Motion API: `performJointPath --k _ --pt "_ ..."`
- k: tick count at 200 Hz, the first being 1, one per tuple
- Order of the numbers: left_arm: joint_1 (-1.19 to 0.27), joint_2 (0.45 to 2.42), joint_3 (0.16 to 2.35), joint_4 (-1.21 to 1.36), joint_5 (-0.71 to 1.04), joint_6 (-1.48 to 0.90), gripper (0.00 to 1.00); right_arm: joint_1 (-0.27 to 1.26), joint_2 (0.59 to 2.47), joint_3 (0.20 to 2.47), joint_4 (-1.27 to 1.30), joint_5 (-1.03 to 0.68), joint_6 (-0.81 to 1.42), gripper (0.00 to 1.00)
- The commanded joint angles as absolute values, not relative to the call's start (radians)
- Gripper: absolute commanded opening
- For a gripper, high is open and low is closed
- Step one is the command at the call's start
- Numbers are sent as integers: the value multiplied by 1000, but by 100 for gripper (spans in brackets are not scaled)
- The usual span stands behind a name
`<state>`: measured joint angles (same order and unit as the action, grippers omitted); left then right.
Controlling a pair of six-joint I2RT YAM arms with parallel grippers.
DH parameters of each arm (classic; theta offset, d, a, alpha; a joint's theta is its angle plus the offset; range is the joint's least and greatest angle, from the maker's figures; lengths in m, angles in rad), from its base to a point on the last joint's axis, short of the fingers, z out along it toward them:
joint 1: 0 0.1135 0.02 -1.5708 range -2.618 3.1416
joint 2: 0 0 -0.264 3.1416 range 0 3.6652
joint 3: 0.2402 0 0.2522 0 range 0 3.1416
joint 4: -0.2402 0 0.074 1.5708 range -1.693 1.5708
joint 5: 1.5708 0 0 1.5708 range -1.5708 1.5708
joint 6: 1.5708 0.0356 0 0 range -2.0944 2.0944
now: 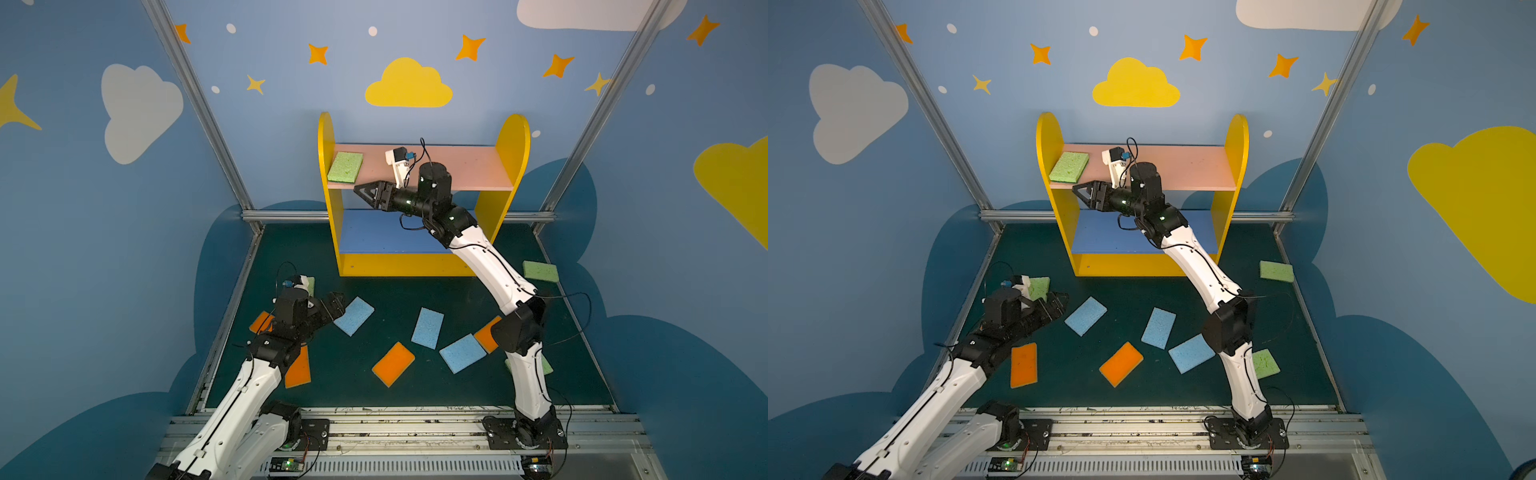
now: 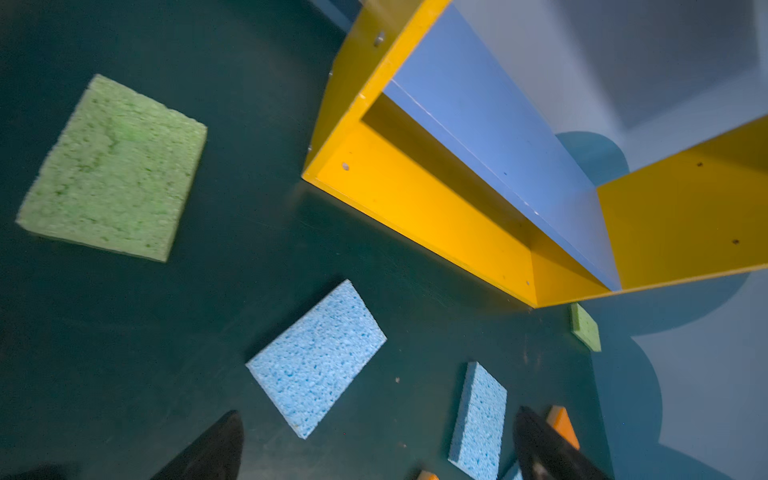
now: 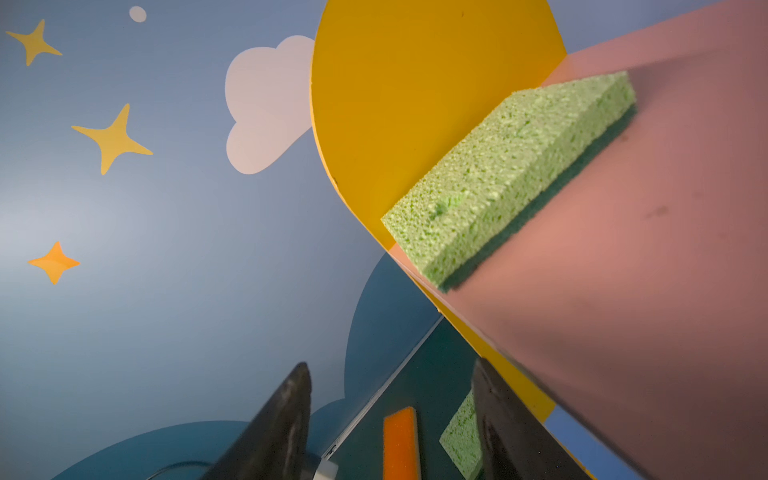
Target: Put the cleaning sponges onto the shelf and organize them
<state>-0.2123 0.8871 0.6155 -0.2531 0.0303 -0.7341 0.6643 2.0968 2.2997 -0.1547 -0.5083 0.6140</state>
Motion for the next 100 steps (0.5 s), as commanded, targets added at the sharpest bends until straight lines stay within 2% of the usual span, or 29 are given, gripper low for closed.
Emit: performJointPath --k 1,52,72,100 --pt "-181 968 637 -235 0 -744 99 661 1948 2174 -138 -519 548 62" --pt "-166 1308 832 -300 -189 -646 99 668 1639 1737 -65 -515 484 63" --pt "-148 1421 959 -384 -249 -594 99 673 1522 1563 -33 -503 461 68" --pt "-105 1571 1139 -507 -270 -522 99 660 1387 1346 16 -475 442 80"
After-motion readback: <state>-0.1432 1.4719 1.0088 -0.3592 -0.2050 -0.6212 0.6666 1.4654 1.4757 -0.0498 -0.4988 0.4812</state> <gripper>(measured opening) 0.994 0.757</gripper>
